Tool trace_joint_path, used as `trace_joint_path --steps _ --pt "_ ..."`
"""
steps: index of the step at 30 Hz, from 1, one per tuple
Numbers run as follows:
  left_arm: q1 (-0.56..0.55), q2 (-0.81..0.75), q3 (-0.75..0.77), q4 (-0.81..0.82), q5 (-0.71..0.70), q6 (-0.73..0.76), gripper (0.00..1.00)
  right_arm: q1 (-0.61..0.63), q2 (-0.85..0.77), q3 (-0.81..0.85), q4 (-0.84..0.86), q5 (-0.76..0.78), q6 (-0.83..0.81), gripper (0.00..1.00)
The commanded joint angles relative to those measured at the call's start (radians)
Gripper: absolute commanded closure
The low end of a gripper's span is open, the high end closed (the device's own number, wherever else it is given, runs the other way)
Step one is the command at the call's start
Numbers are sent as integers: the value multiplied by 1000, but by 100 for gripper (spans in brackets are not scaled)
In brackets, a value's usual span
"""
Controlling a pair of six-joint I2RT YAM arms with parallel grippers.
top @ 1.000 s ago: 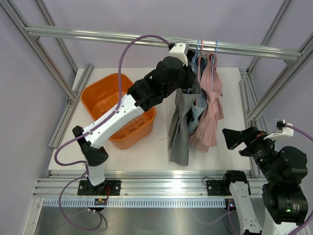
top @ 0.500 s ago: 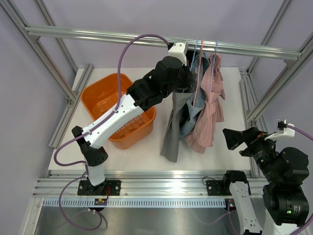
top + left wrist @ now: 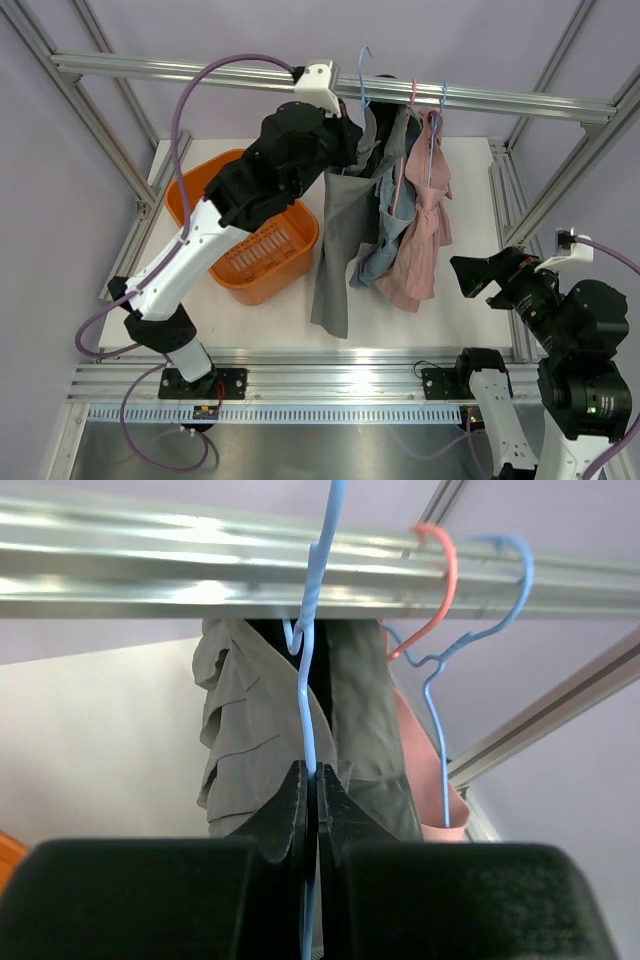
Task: Remove the skirt from the hanger
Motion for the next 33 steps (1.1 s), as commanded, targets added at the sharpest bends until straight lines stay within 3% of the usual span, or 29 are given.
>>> trace_joint_path --steps 1,11,17,21,22,23,25,30,33 --pt "-8 -119 1 47 -47 -26 100 -3 77 46 50 -87 -48 3" --pt "-43 -409 -289 -70 -34 -98 100 -3 281 228 142 -267 -10 6" --pt "-45 -501 -326 -148 133 -124 100 43 380 282 243 -332 82 13" --pt "-45 -573 -385 -168 264 -141 100 387 514 403 211 -88 64 16" --pt "-45 -587 -402 -153 291 -151 100 549 550 479 194 51 56 16" --pt "-45 -599 -413 -154 330 -161 100 619 608 515 180 120 38 16" --pt "-45 -634 -438 -174 367 -184 100 722 648 593 172 197 29 16" --pt "-45 -724 -524 -176 419 -240 100 827 757 688 220 198 30 18" --pt "-45 -750 -547 -184 451 -260 100 940 811 702 243 308 7 22"
